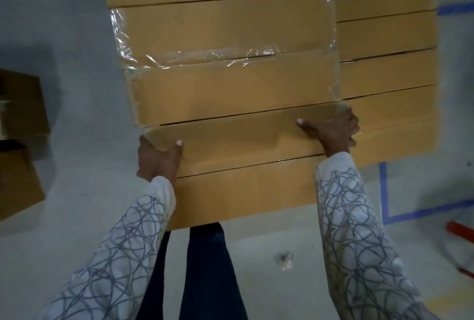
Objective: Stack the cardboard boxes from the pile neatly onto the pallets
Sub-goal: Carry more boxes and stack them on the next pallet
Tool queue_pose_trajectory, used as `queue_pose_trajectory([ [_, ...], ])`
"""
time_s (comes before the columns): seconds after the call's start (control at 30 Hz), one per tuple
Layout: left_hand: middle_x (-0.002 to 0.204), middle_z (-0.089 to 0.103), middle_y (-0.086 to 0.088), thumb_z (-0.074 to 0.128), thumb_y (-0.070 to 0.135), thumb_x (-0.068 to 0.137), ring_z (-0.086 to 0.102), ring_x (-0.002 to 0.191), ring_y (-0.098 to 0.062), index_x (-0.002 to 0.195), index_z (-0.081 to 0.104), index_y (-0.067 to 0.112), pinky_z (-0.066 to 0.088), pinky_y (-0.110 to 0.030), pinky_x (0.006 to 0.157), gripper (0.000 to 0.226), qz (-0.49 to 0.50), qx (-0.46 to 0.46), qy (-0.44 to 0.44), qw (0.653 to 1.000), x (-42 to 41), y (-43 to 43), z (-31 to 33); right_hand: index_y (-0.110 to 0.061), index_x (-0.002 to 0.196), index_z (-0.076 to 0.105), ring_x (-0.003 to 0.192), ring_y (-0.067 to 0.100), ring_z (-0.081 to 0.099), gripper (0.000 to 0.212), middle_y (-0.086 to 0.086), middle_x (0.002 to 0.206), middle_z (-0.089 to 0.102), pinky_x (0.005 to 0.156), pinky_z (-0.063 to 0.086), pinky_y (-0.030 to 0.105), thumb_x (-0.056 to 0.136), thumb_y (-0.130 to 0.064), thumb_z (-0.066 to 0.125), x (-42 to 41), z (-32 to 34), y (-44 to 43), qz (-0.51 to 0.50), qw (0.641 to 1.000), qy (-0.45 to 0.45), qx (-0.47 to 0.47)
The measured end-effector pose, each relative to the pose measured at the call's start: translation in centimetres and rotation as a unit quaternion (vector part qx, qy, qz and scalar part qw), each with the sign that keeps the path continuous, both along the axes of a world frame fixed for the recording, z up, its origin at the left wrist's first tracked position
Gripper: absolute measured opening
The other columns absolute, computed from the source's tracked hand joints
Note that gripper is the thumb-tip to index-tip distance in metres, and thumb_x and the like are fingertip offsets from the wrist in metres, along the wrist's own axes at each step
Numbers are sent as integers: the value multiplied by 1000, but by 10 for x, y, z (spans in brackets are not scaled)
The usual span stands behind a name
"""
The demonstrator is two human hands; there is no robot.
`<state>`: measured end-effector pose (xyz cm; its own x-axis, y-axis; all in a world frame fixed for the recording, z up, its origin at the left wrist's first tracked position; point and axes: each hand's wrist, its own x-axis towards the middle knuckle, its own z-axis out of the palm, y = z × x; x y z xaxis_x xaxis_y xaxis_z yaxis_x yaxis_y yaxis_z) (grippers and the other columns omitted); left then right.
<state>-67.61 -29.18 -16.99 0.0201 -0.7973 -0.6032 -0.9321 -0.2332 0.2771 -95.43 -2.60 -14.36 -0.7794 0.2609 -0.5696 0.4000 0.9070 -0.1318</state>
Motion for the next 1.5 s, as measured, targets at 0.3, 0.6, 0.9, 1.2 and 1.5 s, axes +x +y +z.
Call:
queue_pose_trajectory([
  [0.3, 136, 64, -7, 79, 68, 60, 62, 121, -38, 141, 50, 23, 47, -57, 104, 97, -6, -5, 8, 1000, 9, -11, -4, -12, 164, 6, 153, 33, 13, 144, 11, 168, 12, 114, 25, 68, 59, -53, 95, 2, -1, 0, 8, 1000, 4, -4],
  [0.6, 140, 59, -4, 77, 66, 66, 58, 127, -37, 139, 48, 30, 42, -61, 108, 87, 8, -9, 44, 999, 12, -9, 1, -7, 160, 15, 151, 39, 16, 128, 18, 164, 20, 122, 18, 46, 66, -39, 96, -6, 0, -1, 19, 999, -4, -29],
  [0.9, 147, 57, 4, 90, 36, 69, 54, 134, -20, 153, 45, 29, 42, -44, 116, 96, 72, 6, 159, 985, 12, -12, 6, -23, 161, 16, 147, 44, 21, 128, 13, 162, 22, 121, 25, 53, 63, -35, 98, -20, 1, -3, 45, 998, -35, -34],
  [1.2, 139, 63, 4, 89, 17, 73, 63, 122, -20, 150, 53, 26, 53, -42, 107, 86, 157, 50, 254, 953, 16, -29, 8, -24, 160, 15, 149, 46, 19, 127, 13, 164, 19, 121, 24, 60, 64, -33, 97, -24, -8, 2, 41, 998, -43, -23],
  [1.5, 136, 66, 4, 86, 24, 68, 64, 122, -19, 145, 58, 25, 53, -40, 107, 82, 170, 53, 263, 948, 19, -31, 3, -24, 161, 20, 148, 45, 20, 121, 12, 164, 23, 122, 23, 57, 68, -40, 95, -20, -8, 6, 43, 999, -16, -26],
])
